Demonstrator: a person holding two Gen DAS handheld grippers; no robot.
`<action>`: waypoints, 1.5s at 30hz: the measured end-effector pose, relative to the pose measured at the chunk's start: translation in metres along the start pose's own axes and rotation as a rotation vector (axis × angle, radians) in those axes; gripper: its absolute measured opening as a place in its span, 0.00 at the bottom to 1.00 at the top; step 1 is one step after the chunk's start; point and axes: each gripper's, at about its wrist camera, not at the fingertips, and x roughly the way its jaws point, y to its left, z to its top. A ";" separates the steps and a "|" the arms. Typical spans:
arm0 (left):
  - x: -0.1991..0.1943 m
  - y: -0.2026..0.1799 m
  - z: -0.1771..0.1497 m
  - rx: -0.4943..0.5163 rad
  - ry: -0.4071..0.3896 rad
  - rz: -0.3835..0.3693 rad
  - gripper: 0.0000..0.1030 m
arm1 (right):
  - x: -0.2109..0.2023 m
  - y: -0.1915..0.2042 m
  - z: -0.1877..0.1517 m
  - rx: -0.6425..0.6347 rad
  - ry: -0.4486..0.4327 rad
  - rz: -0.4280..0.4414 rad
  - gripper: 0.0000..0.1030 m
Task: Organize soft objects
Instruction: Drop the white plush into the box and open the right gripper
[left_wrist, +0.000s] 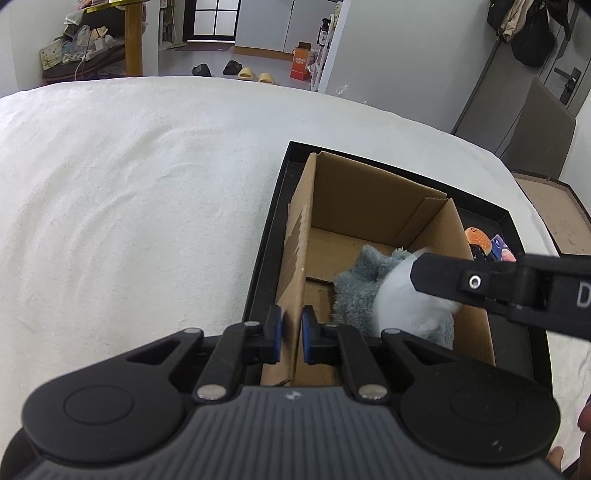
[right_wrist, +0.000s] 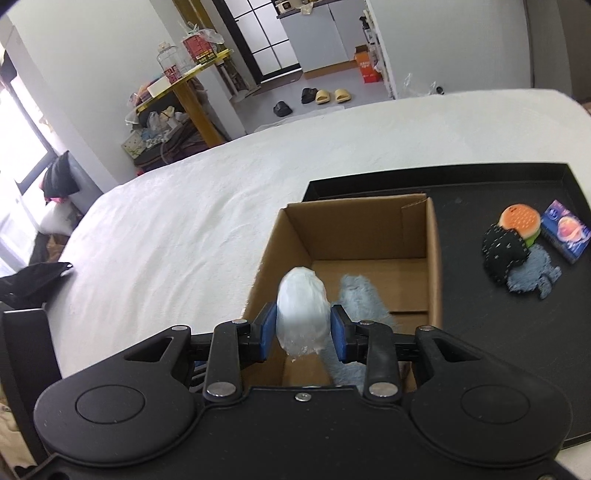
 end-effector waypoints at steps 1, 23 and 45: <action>0.000 0.000 0.000 0.000 -0.001 0.000 0.10 | -0.001 0.001 -0.001 -0.005 0.003 0.001 0.33; -0.017 -0.014 -0.003 0.045 -0.052 0.059 0.10 | -0.042 -0.048 -0.016 0.072 -0.061 -0.065 0.40; -0.022 -0.054 -0.004 0.208 -0.065 0.202 0.14 | -0.052 -0.112 -0.023 0.137 -0.088 -0.184 0.45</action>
